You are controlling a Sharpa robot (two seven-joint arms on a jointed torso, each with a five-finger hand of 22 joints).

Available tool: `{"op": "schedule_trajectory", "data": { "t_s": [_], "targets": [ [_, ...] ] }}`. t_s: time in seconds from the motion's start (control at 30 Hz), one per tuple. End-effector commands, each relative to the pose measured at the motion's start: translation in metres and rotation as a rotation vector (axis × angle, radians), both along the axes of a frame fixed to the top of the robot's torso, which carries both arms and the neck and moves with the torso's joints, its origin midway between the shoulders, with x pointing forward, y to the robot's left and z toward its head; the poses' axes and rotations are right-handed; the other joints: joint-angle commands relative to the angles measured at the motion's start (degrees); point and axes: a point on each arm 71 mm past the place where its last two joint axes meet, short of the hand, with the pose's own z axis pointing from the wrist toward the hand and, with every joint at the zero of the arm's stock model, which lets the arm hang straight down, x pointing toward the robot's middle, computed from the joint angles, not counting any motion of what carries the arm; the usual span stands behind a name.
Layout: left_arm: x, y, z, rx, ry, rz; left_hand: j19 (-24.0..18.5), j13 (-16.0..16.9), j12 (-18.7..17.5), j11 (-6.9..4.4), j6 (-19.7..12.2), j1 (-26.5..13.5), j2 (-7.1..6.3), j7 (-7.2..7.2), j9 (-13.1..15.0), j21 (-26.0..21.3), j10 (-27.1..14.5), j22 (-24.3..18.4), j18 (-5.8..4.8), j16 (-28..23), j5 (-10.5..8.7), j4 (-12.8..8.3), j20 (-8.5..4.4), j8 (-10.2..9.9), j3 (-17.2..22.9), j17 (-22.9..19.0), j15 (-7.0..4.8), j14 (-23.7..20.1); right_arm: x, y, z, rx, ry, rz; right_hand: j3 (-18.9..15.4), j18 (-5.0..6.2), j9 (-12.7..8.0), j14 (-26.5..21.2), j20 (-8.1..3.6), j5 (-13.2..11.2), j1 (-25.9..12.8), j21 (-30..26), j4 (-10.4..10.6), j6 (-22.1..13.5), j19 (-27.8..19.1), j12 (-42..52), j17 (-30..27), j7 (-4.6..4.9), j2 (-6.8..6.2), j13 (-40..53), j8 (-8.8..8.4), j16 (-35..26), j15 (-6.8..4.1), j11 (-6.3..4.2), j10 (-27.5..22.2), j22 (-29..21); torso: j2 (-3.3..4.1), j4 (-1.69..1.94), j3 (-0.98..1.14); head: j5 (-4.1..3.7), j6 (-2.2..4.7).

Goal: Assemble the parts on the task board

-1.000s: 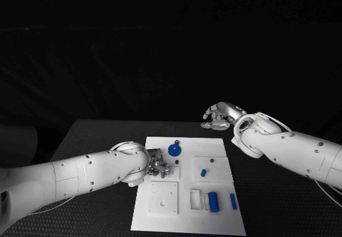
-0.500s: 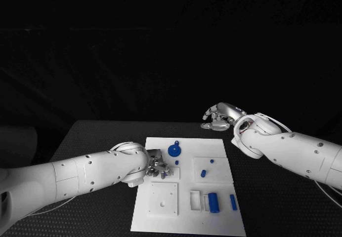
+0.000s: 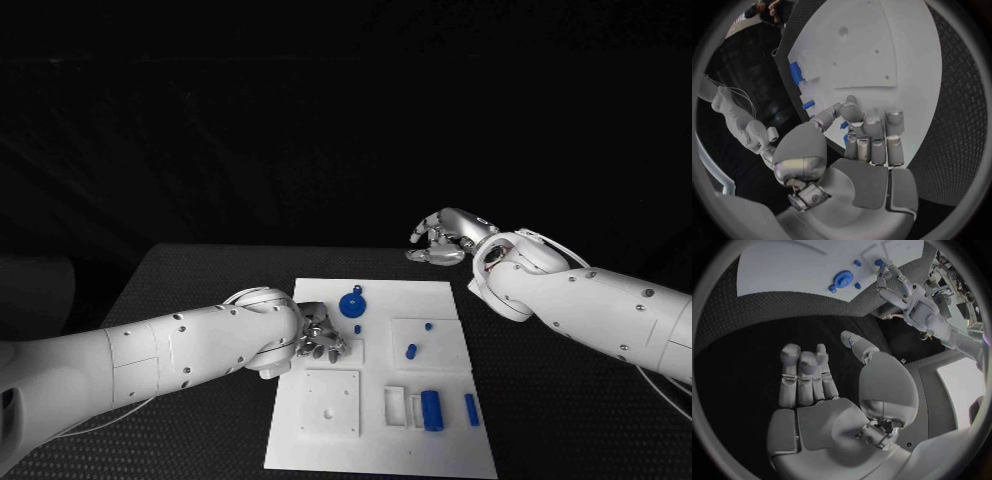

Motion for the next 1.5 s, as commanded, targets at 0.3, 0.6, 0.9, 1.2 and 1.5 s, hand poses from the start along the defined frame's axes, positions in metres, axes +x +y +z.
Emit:
{"op": "schedule_trajectory", "data": {
  "t_s": [0.3,0.6,0.9,1.2,1.5],
  "targets": [
    [0.001,-0.002,0.003,-0.031,-0.005,0.004,-0.2,-0.2,-0.3,0.09,-0.7,0.7,0.41,0.13,0.2,-0.4,0.3,0.4,0.89,-0.1,-0.19,0.4,-7.0,-0.3,0.3,-0.2,-0.27,0.0,0.0,0.0,-0.001,-0.006,0.007,0.007,0.1,2.74,0.0,-0.2,-0.41,0.4,0.2,-0.3,-0.1,0.0,0.0,0.3,0.0,0.35,0.3,-0.1,0.19,-0.3,-0.16,-0.05,-0.3,0.6,0.0,0.02,-0.04,0.05,-0.02],
    [0.002,0.001,0.003,-0.035,0.007,0.012,-0.4,-0.3,-0.2,0.17,-1.0,1.9,1.99,0.22,0.3,-0.4,0.0,0.5,0.8,0.0,0.62,-0.5,-6.96,-0.5,0.3,-0.5,-0.21,-0.2,-0.001,0.0,-0.001,-0.008,0.01,0.009,0.1,2.74,0.0,-0.2,-0.41,0.4,0.1,-0.3,-0.1,0.0,0.0,0.3,0.0,0.35,0.33,-0.1,0.19,-0.3,-0.16,-0.04,-0.3,0.6,-0.03,0.01,-0.05,0.11,-0.04],
    [0.003,0.006,0.002,-0.032,0.024,0.016,-0.5,-0.3,-0.3,0.27,-1.3,1.9,2.2,0.33,0.3,-0.5,-0.3,0.6,0.7,-0.1,0.91,-0.9,-6.89,-0.6,0.1,-0.6,-0.13,-0.4,-0.001,0.0,-0.001,-0.008,0.01,0.009,0.1,2.74,0.1,-0.2,-0.4,0.4,0.1,-0.3,-0.1,0.0,0.0,0.3,0.0,0.35,0.34,-0.2,0.2,-0.3,-0.16,-0.04,-0.3,0.6,-0.03,0.01,-0.01,0.17,-0.26],
    [0.003,0.009,0.001,-0.034,0.04,0.02,-0.7,-0.4,-0.3,0.35,-1.5,1.9,2.37,0.42,0.4,-0.6,-0.6,0.6,0.65,-0.1,0.99,-1.0,-6.85,-0.8,0.1,-0.7,-0.04,-0.6,-0.001,0.0,-0.001,-0.008,0.01,0.009,0.1,2.74,0.1,-0.1,-0.4,0.4,0.1,-0.3,-0.1,0.0,0.0,0.3,0.0,0.35,0.35,-0.2,0.2,-0.3,-0.15,-0.04,-0.3,0.6,-0.01,0.03,-0.02,0.18,-0.31],
    [0.003,0.012,0.0,-0.041,0.055,0.024,-0.9,-0.4,-0.3,0.44,-1.7,2.3,3.27,0.5,0.4,-0.7,-0.9,0.6,0.6,-0.1,1.25,-1.4,-6.82,-0.9,0.3,-0.8,0.04,-0.8,-0.001,-0.001,-0.002,-0.008,0.01,0.008,0.1,2.74,0.1,-0.1,-0.4,0.4,0.1,-0.3,-0.1,0.0,0.0,0.3,0.0,0.35,0.36,-0.2,0.2,-0.3,-0.15,-0.04,-0.3,0.6,-0.01,0.01,-0.02,0.09,-0.43]
  ]
}}
